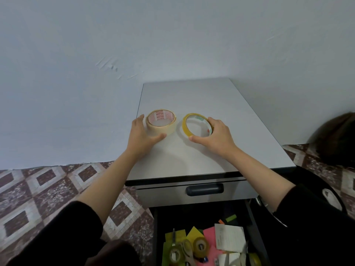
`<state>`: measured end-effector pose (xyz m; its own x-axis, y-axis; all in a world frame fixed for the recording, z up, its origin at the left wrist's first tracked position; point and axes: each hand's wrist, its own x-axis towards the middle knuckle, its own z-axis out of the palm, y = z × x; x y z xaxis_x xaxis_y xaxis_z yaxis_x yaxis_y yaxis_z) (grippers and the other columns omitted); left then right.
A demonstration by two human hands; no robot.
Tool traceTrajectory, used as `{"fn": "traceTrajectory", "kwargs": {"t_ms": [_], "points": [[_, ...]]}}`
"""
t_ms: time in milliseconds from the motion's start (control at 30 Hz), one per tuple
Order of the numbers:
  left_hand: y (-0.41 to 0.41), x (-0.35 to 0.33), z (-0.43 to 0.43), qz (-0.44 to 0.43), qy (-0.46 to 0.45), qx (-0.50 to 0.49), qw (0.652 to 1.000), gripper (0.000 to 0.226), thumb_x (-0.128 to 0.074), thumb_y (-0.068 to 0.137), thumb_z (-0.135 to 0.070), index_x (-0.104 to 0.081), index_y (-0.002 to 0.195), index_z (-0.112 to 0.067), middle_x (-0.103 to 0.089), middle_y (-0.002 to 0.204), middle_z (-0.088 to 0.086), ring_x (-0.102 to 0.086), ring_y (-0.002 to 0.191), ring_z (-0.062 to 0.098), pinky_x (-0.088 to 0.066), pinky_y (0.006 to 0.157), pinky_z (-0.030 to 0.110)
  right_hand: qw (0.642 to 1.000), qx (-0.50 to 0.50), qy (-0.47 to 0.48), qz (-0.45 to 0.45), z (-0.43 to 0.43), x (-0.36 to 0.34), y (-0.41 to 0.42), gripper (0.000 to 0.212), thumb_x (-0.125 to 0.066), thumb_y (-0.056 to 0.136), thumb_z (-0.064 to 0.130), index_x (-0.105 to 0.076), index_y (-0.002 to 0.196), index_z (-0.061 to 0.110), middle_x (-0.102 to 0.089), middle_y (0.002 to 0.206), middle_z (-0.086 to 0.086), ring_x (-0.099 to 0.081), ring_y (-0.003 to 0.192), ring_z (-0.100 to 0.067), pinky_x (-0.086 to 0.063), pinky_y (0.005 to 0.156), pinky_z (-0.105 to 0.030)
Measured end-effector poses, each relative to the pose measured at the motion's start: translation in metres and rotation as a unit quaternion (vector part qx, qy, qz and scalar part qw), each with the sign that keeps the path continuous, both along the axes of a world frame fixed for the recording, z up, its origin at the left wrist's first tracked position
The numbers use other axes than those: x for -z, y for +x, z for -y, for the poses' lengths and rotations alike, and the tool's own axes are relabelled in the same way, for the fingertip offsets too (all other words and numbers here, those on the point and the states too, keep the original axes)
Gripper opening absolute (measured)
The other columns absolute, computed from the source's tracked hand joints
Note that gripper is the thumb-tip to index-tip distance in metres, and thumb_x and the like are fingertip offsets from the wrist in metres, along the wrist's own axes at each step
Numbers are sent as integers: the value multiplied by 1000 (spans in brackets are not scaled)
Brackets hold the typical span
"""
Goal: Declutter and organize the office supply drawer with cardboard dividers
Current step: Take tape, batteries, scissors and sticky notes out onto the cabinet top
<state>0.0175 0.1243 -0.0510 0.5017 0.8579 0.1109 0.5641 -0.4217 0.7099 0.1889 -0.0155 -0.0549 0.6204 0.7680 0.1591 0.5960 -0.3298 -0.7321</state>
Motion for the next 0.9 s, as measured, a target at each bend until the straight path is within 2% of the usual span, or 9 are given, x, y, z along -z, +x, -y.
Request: {"fn": "traceTrajectory", "kwargs": {"t_ms": [100, 200, 300, 467, 567, 667, 900], "points": [[-15, 13, 14, -76, 55, -1, 996, 90, -66, 82, -41, -15, 146, -4, -16, 154, 10, -16, 142, 22, -16, 113, 31, 1000, -9, -1, 11, -14, -6, -4, 63, -79, 66, 44, -56, 111, 7, -55, 109, -9, -49, 100, -21, -32, 78, -24], [-26, 19, 21, -112, 55, -13, 992, 84, -54, 88, -48, -13, 147, -3, -11, 156, 11, -11, 143, 23, -13, 114, 34, 999, -25, -9, 32, -35, -15, -13, 58, -80, 66, 43, -58, 107, 8, -48, 98, -4, -43, 90, -15, -29, 74, -22], [-36, 22, 24, -118, 42, -16, 992, 81, -50, 90, -47, -13, 147, -3, -11, 156, 10, -12, 143, 24, -13, 114, 33, 998, -38, -15, 43, -55, -23, -21, 58, -80, 65, 42, -59, 107, 9, -48, 100, -5, -47, 95, -19, -29, 72, -21], [-39, 22, 27, -132, 46, -2, 990, 77, -45, 93, -46, -13, 147, -2, -7, 157, 11, -11, 144, 22, -12, 114, 31, 996, -47, -35, 63, -87, -29, -32, 72, -78, 66, 46, -53, 120, 7, -48, 121, -11, -46, 115, -24, -35, 84, -25], [-39, 22, 28, -129, 47, -1, 990, 77, -45, 93, -46, -13, 147, -2, -7, 157, 11, -11, 144, 22, -12, 114, 30, 995, -51, -53, 69, -100, -29, -34, 75, -78, 64, 49, -54, 120, 5, -50, 121, -11, -48, 116, -26, -37, 85, -27], [-39, 22, 28, -127, 44, -5, 991, 76, -45, 93, -45, -13, 147, -2, -8, 157, 11, -11, 144, 22, -11, 114, 29, 994, -54, -62, 68, -107, -26, -32, 72, -79, 61, 50, -58, 113, 5, -54, 115, -11, -52, 109, -26, -38, 79, -27], [-38, 19, 29, -110, 38, -15, 993, 72, -47, 93, -40, -17, 146, -2, -12, 156, 11, -14, 143, 22, -13, 113, 29, 994, -58, -54, 71, -112, -23, -31, 69, -80, 59, 49, -60, 110, 8, -54, 112, -9, -52, 105, -24, -43, 82, -30]]}}
